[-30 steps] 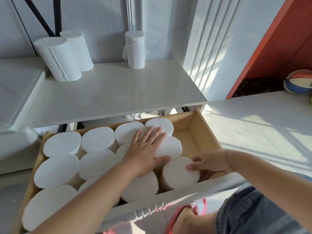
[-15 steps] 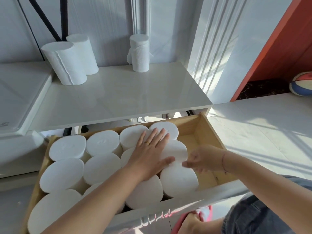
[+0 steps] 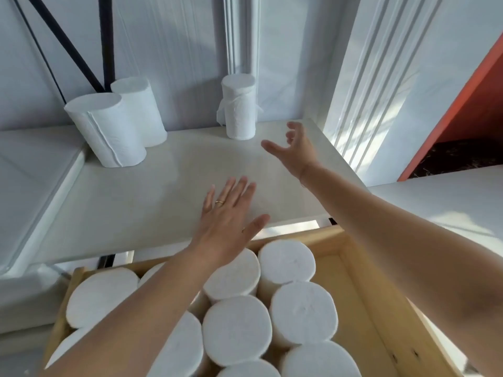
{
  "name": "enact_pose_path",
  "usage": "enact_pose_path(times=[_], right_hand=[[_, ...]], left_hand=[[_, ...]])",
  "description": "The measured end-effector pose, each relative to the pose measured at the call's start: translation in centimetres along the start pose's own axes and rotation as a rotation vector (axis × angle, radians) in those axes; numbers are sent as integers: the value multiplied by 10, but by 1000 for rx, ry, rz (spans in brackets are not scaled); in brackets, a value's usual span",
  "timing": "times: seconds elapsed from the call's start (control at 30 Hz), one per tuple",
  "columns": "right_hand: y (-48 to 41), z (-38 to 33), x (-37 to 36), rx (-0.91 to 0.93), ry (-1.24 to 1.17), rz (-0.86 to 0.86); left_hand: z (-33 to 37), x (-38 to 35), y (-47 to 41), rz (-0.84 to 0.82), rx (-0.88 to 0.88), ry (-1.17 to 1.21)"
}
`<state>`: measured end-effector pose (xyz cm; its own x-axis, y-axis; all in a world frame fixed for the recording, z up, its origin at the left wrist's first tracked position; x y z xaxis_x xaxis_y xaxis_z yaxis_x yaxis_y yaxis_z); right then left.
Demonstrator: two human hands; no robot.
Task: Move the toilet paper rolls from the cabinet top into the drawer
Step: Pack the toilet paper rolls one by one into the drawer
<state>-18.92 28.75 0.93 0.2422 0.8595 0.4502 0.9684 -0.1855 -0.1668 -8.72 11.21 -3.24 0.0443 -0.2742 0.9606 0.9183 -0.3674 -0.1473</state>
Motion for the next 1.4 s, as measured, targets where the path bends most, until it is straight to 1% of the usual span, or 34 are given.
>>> enact_pose_path(times=[0.2, 0.3, 0.37, 0.43, 0.57, 0.7, 0.8, 0.93, 1.1, 1.3, 1.4], right_hand=[[-75, -11, -53, 27, -61, -25], [-100, -16, -69, 19, -55, -44], [-112, -20, -77, 11, -68, -27], [-119, -24, -84, 16, -71, 40], [-122, -30, -98, 26, -28, 252], [-127, -37, -107, 35, -22, 344], [-130, -40, -108, 28, -4, 370], [-130, -36, -99, 36, -25, 334], [-106, -28, -68, 76, -8, 238], [-33, -17, -14, 91, -103, 102], [14, -12, 23, 108, -177, -48]], left_hand=[[-24, -9, -26, -75, 49, -32], [-27, -12, -29, -98, 48, -5], [-28, -13, -30, -94, 40, -7], [-28, -13, -30, -77, 30, -12], [-29, -14, -30, -59, 22, -11], [-29, -14, -30, -54, 15, -16], [-30, -16, -30, -56, 14, -17], [-31, -17, -31, -54, 17, -31], [-31, -17, -31, -70, 28, -29], [-29, -13, -27, -110, 60, -4], [-20, -11, -18, -110, 68, -6]])
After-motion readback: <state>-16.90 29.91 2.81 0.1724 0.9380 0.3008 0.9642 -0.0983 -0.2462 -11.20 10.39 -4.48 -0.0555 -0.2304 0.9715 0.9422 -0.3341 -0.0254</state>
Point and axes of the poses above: each hand's wrist, its own y-axis away from the middle knuckle, its own x-axis out of the back of the hand, z = x × y, the point moved 3 cm from there along -y, towards the middle knuckle, and after that the axes turned 2 degrees about x, right-handed, at the moved point
